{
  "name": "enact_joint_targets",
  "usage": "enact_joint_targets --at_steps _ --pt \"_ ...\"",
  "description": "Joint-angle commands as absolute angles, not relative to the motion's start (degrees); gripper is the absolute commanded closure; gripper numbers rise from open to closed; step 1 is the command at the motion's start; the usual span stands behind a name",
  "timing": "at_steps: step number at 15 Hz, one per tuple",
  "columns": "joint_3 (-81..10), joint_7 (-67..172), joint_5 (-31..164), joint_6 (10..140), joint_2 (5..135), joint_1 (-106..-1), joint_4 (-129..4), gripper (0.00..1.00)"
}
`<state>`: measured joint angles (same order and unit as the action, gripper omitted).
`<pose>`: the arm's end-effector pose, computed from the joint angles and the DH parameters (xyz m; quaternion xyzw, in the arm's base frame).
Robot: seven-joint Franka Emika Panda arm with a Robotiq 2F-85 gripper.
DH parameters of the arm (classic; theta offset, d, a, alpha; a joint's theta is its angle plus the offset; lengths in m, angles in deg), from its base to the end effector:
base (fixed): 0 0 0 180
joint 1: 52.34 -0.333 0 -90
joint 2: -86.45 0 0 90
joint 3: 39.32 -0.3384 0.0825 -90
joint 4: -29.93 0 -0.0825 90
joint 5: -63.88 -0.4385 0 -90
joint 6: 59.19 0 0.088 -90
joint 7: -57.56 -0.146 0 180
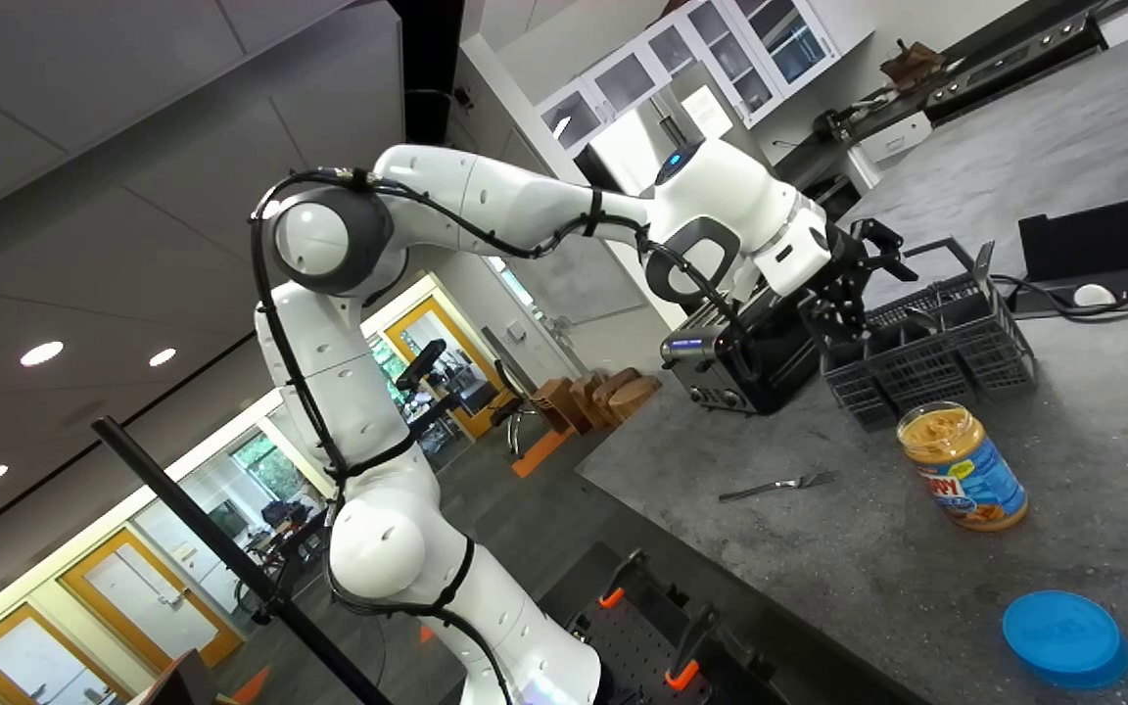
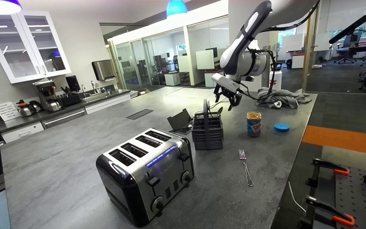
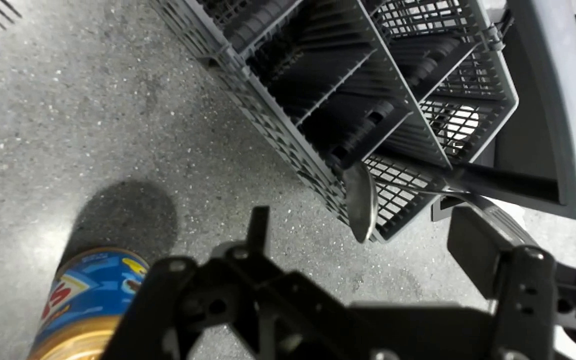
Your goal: Remove the spoon from the cutlery holder.
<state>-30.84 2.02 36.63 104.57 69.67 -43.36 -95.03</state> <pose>0.6102 -0.2129 0.2375 -0.6485 0.7315 -0.1519 0.1460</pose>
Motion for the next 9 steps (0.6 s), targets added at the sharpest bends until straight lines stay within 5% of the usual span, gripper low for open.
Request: enact_joint_targets --at_steps 1,6,9 --pt "-31.47 2.99 35.43 105.32 68.98 -43.18 -94.69 0.35" --pt "-31.23 2.62 35.34 105.58 67.64 -42.88 -94.04 0.41" --pt "-31.31 2.63 35.12 105.65 67.12 -42.63 -93.72 0.73"
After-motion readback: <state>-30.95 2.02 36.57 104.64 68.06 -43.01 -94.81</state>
